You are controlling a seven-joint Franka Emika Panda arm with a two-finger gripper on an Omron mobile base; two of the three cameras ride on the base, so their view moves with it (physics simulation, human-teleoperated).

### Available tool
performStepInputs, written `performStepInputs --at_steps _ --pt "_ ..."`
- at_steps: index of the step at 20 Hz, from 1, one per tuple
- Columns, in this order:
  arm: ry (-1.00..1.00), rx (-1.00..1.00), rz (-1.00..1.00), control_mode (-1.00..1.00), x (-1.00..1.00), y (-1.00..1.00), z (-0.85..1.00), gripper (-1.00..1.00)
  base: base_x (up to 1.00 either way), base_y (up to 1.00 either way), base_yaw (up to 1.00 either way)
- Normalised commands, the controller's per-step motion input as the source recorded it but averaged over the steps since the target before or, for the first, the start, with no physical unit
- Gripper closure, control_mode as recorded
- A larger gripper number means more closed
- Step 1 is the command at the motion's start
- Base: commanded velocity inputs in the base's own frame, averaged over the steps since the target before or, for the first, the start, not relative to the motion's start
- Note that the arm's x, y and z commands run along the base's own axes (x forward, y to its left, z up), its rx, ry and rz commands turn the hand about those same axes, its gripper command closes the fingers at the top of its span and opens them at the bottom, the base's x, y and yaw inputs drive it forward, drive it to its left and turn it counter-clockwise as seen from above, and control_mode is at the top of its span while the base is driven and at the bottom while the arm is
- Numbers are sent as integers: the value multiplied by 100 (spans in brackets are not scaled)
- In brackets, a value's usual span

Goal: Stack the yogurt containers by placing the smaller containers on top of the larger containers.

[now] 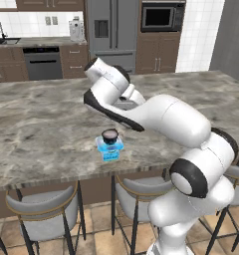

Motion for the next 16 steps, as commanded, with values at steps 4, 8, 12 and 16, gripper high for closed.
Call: performStepInputs --at_steps 4,8,12,16 --pt "0 14 3 -100 -42 -53 15 100 0 0 0" --pt "0 16 6 -100 -29 -51 16 100 0 0 0" --pt "0 16 8 -100 -19 -49 16 100 0 0 0" --pt "0 11 7 -100 -9 -38 9 -100 0 0 0"
